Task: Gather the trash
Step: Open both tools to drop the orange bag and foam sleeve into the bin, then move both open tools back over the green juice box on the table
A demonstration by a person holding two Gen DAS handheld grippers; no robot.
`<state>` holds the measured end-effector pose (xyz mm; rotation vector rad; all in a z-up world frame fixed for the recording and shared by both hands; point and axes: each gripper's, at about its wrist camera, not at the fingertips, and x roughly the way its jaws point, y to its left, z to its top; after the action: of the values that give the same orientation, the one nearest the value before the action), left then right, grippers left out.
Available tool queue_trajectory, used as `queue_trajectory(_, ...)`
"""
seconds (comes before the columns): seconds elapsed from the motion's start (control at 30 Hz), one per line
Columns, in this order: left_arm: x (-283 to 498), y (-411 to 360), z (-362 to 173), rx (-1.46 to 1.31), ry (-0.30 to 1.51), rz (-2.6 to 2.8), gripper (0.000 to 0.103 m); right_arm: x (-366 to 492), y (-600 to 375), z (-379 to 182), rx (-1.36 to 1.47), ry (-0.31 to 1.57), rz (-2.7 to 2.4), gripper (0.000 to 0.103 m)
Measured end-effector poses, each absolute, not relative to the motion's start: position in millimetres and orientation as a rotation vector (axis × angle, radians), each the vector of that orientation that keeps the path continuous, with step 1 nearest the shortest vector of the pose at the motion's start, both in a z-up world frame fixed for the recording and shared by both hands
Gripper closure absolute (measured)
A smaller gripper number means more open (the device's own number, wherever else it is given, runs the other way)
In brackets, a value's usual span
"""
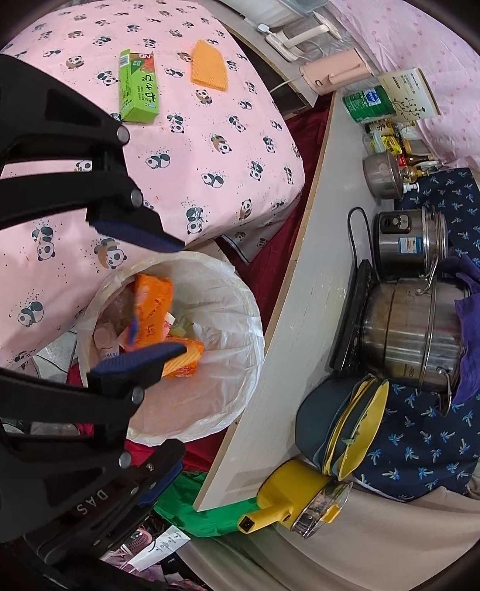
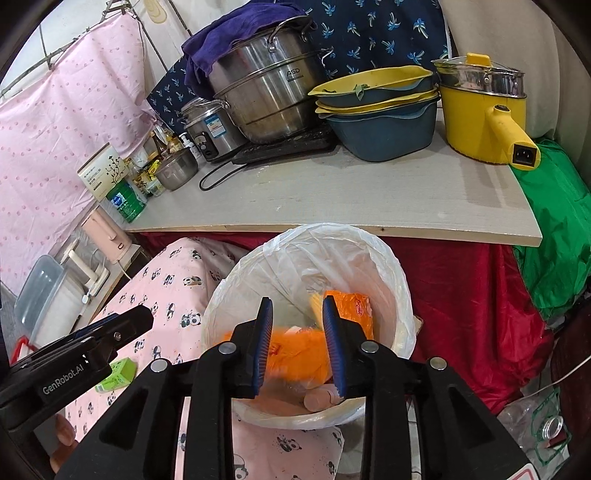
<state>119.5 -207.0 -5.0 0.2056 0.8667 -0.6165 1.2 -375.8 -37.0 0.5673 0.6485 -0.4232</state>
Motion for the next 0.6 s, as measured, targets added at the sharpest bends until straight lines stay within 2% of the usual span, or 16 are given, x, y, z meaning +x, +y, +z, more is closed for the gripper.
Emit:
queue_trajectory(0.17,120.4,-198.2,-0.8,0.186,0.864,-0.606,0.051,-0.8,-371.5,-30.2,0.559,0.638,-0.423,0.070)
queue_trajectory(0.3,121.6,-187.5,3.9,0.163,0.855,-0.589,0.041,-0.5,-364.4,-23.5,0.545,0.632,-0.413,0.068)
queue_trajectory(0.43,123.8,-171.4,8.4,0.138,0.840,-0.561,0.033,3.2,-354.2,-16.9,0.529,0.626,-0.397,0.062)
queue_trajectory(0.6,133.5,-143.4,8.1,0.099,0.847,-0.511,0.027,12.3,-334.7,-11.5,0.504,0.628,-0.366,0.057)
